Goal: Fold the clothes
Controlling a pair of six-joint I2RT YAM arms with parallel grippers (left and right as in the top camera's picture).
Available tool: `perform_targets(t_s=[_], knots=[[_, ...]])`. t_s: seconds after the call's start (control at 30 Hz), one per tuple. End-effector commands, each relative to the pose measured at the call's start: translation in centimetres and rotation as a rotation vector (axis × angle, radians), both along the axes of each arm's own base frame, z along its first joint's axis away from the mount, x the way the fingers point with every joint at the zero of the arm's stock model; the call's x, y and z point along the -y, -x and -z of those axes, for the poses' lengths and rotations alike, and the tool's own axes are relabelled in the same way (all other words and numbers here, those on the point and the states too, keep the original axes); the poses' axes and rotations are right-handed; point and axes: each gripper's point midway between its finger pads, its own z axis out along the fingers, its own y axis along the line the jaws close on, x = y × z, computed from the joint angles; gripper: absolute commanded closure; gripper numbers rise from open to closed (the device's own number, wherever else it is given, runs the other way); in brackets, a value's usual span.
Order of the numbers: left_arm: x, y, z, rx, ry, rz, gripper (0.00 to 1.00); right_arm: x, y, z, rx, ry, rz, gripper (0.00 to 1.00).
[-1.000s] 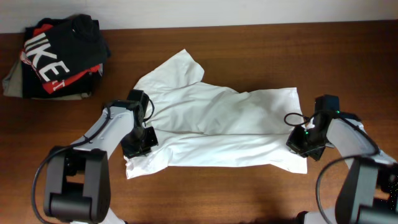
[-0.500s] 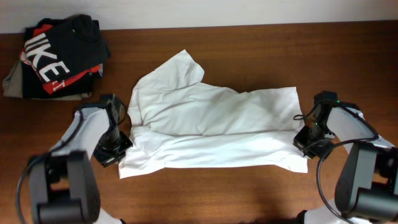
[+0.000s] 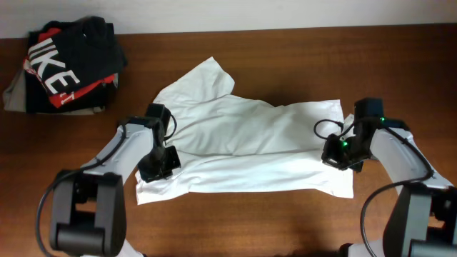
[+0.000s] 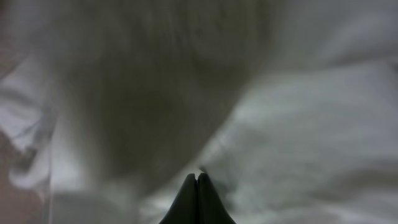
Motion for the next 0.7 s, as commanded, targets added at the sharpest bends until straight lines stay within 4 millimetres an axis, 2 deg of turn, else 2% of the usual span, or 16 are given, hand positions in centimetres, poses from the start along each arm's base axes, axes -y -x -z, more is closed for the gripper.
perform_targets(t_s=[0.0, 0.1, 0.2, 0.27, 0.33, 0.4, 0.47, 0.53, 0.57, 0.67], knots=[[-1.2, 0.5, 1.7, -0.056, -0.032, -0.028, 0.99, -0.2, 1.6, 2.2, -0.075, -0.003, 0.027, 0.96], [-2.8, 0.6, 1.6, -0.067, -0.036, -0.086, 0.99, -0.3, 2.7, 3.9, -0.109, -0.007, 0.065, 0.96], [-6.1, 1.2, 1.7, -0.089, -0.077, -0.177, 0.99, -0.4, 3.1, 4.9, -0.097, -0.004, 0.072, 0.96], [-7.4, 2.0, 2.3, -0.104, -0.075, -0.233, 0.99, 0.3, 3.5, 5.1, -0.116, 0.037, 0.090, 0.96], [-8.5, 2.8, 2.7, -0.121, -0.076, -0.301, 0.99, 1.9, 4.4, 5.4, -0.170, 0.136, 0.157, 0.96], [-10.3, 3.1, 2.7, -0.122, -0.076, -0.394, 0.99, 2.5, 3.5, 4.6, -0.155, 0.146, 0.166, 0.96], [-12.4, 3.8, 2.6, -0.133, -0.070, -0.489, 0.99, 4.0, 1.3, 2.2, -0.123, 0.166, 0.192, 0.96], [-13.7, 4.7, 2.4, -0.150, -0.065, -0.550, 0.99, 5.4, 0.0, 0.6, -0.098, 0.211, 0.209, 0.96], [-14.2, 5.0, 2.1, -0.150, -0.064, -0.577, 0.99, 5.7, -0.5, -0.4, -0.096, 0.217, 0.213, 0.96], [-15.4, 4.6, -0.6, -0.052, -0.088, -0.608, 0.99, 5.7, -0.6, -1.5, -0.107, 0.211, 0.211, 0.96]])
